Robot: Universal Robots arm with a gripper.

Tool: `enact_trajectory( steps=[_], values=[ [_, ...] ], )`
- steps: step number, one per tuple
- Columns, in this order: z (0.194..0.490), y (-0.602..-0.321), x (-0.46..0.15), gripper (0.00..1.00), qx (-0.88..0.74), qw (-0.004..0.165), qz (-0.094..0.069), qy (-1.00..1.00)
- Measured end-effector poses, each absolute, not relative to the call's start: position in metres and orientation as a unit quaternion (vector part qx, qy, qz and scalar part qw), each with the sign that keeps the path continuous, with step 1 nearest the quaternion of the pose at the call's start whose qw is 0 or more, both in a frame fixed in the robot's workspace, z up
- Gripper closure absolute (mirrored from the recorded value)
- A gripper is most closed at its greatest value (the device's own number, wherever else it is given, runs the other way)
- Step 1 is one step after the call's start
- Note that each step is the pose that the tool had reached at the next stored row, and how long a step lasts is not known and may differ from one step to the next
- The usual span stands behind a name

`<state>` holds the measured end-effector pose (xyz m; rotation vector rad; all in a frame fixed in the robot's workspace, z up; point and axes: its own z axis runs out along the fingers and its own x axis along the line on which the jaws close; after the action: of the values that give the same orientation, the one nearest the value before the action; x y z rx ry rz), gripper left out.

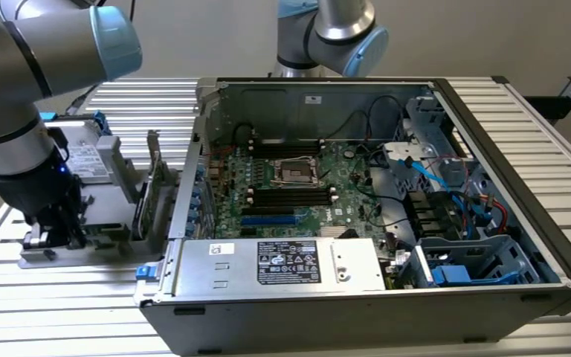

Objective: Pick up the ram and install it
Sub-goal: 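Pick up the ram and move it above insertion slot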

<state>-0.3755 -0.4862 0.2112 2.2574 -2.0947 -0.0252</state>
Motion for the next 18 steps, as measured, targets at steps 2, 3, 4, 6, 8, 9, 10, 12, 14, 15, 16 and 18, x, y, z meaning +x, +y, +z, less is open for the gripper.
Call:
enact_trajectory(
  steps=[2,3,4,6,8,9,10,12,14,15,16,18],
  values=[
    [0.215,-0.486,-0.375,0.86,0.733,0.031,-0.008,-0.68],
    [0.218,-0.486,-0.375,0.86,0.733,0.031,-0.008,-0.68],
    [0.22,-0.486,-0.375,0.86,0.732,0.031,-0.008,-0.68],
    [0.226,-0.486,-0.375,0.86,0.732,0.031,-0.008,-0.68],
    [0.233,-0.486,-0.375,0.86,0.732,0.031,-0.008,-0.68],
    [0.236,-0.486,-0.375,0.86,0.732,0.031,-0.008,-0.68],
    [0.239,-0.486,-0.375,0.86,0.732,0.031,-0.008,-0.68],
    [0.246,-0.486,-0.375,0.86,0.732,0.031,-0.008,-0.68],
    [0.252,-0.486,-0.375,0.86,0.732,0.031,-0.008,-0.68],
    [0.256,-0.486,-0.375,0.86,0.732,0.031,-0.008,-0.68],
    [0.26,-0.486,-0.375,0.86,0.732,0.031,-0.008,-0.68],
    [0.269,-0.486,-0.374,0.86,0.732,0.031,-0.008,-0.68]
  ],
)
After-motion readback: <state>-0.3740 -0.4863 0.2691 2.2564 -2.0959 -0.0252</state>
